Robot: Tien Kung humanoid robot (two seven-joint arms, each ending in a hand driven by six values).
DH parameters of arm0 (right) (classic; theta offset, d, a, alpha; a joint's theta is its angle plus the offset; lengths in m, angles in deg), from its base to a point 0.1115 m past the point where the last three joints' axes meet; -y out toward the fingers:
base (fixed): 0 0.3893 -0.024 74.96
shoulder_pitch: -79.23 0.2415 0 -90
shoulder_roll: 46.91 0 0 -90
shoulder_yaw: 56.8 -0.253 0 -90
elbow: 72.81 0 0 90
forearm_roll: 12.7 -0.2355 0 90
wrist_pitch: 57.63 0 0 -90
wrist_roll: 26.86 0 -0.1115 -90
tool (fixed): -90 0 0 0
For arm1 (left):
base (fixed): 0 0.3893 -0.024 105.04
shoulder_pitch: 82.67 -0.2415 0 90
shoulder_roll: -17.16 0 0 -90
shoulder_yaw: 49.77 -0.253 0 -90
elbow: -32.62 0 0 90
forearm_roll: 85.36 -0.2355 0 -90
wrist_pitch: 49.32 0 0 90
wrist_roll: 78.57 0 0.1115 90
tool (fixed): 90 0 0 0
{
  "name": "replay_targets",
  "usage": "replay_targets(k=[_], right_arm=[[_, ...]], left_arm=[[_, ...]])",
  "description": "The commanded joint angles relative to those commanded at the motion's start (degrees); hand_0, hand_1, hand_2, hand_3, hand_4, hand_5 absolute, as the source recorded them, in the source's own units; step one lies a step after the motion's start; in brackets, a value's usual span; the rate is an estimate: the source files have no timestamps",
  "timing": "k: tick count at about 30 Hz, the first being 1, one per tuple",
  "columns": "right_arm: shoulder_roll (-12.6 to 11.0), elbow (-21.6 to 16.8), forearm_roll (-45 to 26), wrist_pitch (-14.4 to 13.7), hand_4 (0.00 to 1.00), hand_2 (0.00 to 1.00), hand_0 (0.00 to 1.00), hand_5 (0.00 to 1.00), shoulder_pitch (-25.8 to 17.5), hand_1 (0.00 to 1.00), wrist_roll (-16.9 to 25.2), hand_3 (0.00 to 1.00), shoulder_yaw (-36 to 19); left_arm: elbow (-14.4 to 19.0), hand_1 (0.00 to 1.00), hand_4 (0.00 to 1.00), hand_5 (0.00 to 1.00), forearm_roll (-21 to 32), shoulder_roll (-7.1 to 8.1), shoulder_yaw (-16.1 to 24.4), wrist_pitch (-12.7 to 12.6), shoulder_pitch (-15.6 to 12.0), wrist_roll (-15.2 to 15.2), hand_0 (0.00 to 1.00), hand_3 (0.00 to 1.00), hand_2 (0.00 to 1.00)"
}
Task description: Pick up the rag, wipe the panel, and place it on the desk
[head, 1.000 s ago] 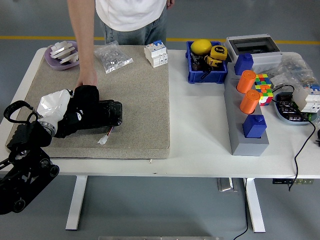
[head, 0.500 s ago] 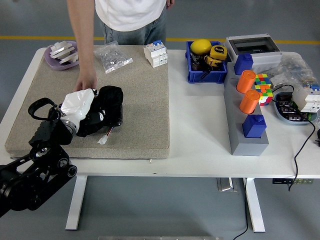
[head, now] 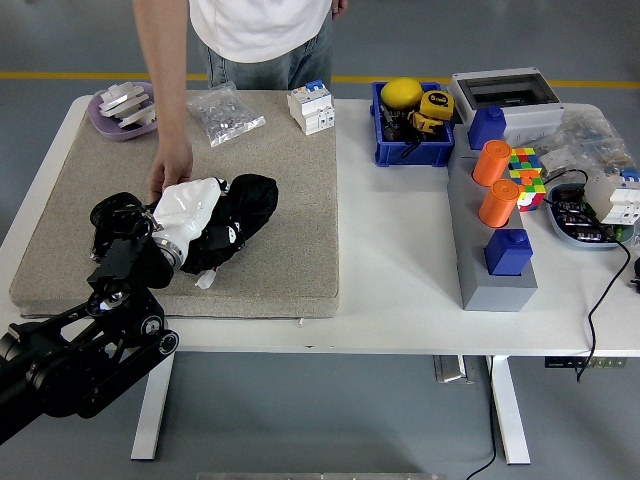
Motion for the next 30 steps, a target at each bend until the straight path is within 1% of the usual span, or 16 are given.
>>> replay_targets(k=[8,16,21,30], right_arm=[[0.0,0.0,0.3,0.0,0.998,0.765,0.875,0.998,-0.1,0.762,0.0,0.776,-0.6],[-0.1,0.0,0.5,0.0,0.998,0.765,0.875,0.998,-0.2,0.762,0.0,0.776,-0.9],[-0.2,0.0,0.6,0.0,0.998,0.763,0.875,0.998,-0.3,0.761,0.0,0.776,-1.1],[-0.2,0.1,0.7,0.0,0.998,0.764,0.875,0.998,-0.6,0.76,0.0,0.776,-1.1]], left_arm=[[0.0,0.147,0.509,0.002,-0.6,0.79,1.0,0.0,-1.1,0.2,0.236,0.534,0.528],[0.2,0.147,0.51,0.002,-1.2,2.98,2.8,0.3,-2.7,0.3,0.236,0.534,0.528],[0.3,0.147,0.512,0.002,-1.7,4.73,4.7,0.5,-4.6,0.3,0.236,0.536,0.528],[0.5,0.148,0.514,0.002,-2.6,6.29,7.2,0.8,-6.7,0.4,0.237,0.538,0.529]])
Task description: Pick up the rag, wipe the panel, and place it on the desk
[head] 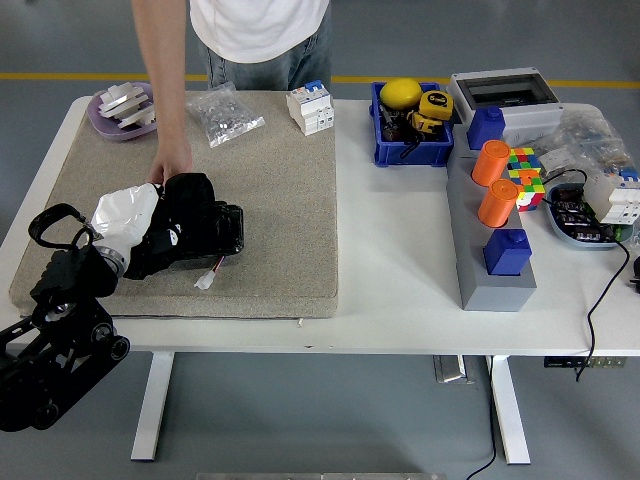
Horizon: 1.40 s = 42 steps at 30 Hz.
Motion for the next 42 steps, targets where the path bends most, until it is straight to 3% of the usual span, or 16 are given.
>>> replay_targets(k=[16,24,33,42], right_arm=[[-0.3,0.0,-0.2,0.1,0.998,0.764,0.876,0.998,-0.5,0.759,-0.2,0.775,0.4],[-0.4,0.0,-0.5,0.2,0.998,0.764,0.878,0.998,-0.8,0.759,-0.4,0.776,0.8],[-0.3,0.0,-0.3,0.2,0.998,0.764,0.879,0.998,-0.8,0.76,-0.4,0.775,0.6],[-0.4,0.0,-0.1,0.2,0.998,0.763,0.879,0.998,-0.5,0.76,-0.4,0.774,0.4]], left_arm=[[-0.8,0.148,0.516,0.002,-1.1,4.12,7.5,0.5,-3.8,-0.1,0.237,0.539,0.529],[-1.1,0.148,0.517,0.002,-2.1,5.26,10.0,0.7,-5.1,0.0,0.237,0.538,0.529],[-0.9,0.148,0.519,0.002,-2.2,5.03,9.8,0.7,-5.3,0.1,0.236,0.539,0.529],[-0.7,0.148,0.519,0.002,-0.8,3.47,4.4,0.8,-1.3,0.5,0.234,0.538,0.53]])
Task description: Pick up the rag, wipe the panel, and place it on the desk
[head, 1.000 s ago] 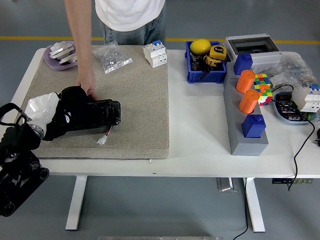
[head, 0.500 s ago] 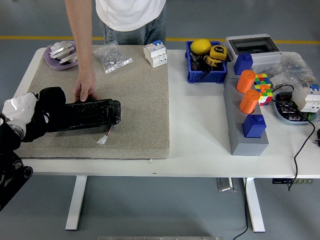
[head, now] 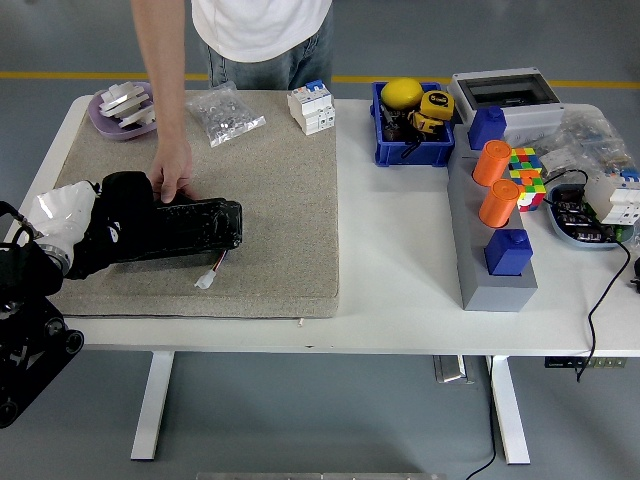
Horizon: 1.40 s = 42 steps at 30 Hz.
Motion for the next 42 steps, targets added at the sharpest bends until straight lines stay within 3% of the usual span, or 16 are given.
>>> replay_targets(k=[13,35,42], right_arm=[[0.0,0.0,0.0,0.0,0.998,0.764,0.88,0.998,0.3,0.759,0.0,0.774,0.1],[0.0,0.0,-0.5,0.3,0.998,0.764,0.881,0.998,0.5,0.759,-0.2,0.774,0.9],[0.3,0.5,-0.5,0.8,0.998,0.764,0.881,0.998,0.2,0.76,-0.5,0.775,0.8]], left_arm=[[0.4,0.147,0.522,0.002,1.7,-3.59,-7.9,0.0,4.8,0.4,0.233,0.535,0.528],[-0.8,0.147,0.526,0.002,3.0,-9.21,-13.0,-0.7,8.9,0.5,0.236,0.537,0.529],[-0.6,0.147,0.527,0.002,2.8,-8.95,-12.9,-0.8,8.6,0.7,0.236,0.536,0.529]])
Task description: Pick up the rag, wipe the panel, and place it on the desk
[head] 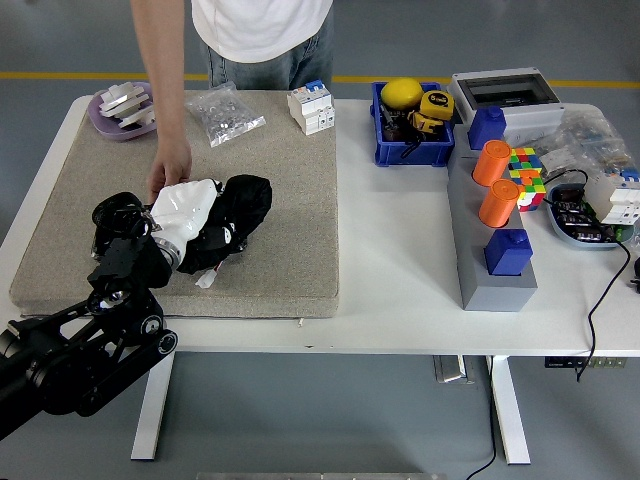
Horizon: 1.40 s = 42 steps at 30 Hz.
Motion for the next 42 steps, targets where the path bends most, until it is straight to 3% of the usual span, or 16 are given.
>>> replay_targets(k=[10,30,42], right_arm=[[0.3,0.0,-0.9,0.6,0.998,0.764,0.882,0.998,-0.7,0.76,-0.3,0.774,0.8],[0.1,0.1,-1.3,1.2,0.998,0.765,0.882,0.998,-1.6,0.762,-0.8,0.774,0.9],[0.1,0.0,-1.0,1.5,0.998,0.765,0.882,0.998,-1.9,0.761,-0.9,0.774,0.6]], left_arm=[[0.5,0.147,0.53,0.002,-0.8,2.0,2.2,0.0,-2.2,0.1,0.235,0.536,0.529],[1.6,0.148,0.533,0.002,-3.2,8.58,11.7,0.5,-9.6,0.4,0.236,0.537,0.529],[0.3,0.148,0.535,0.002,-4.2,10.1,16.5,0.7,-12.7,0.3,0.235,0.538,0.529]])
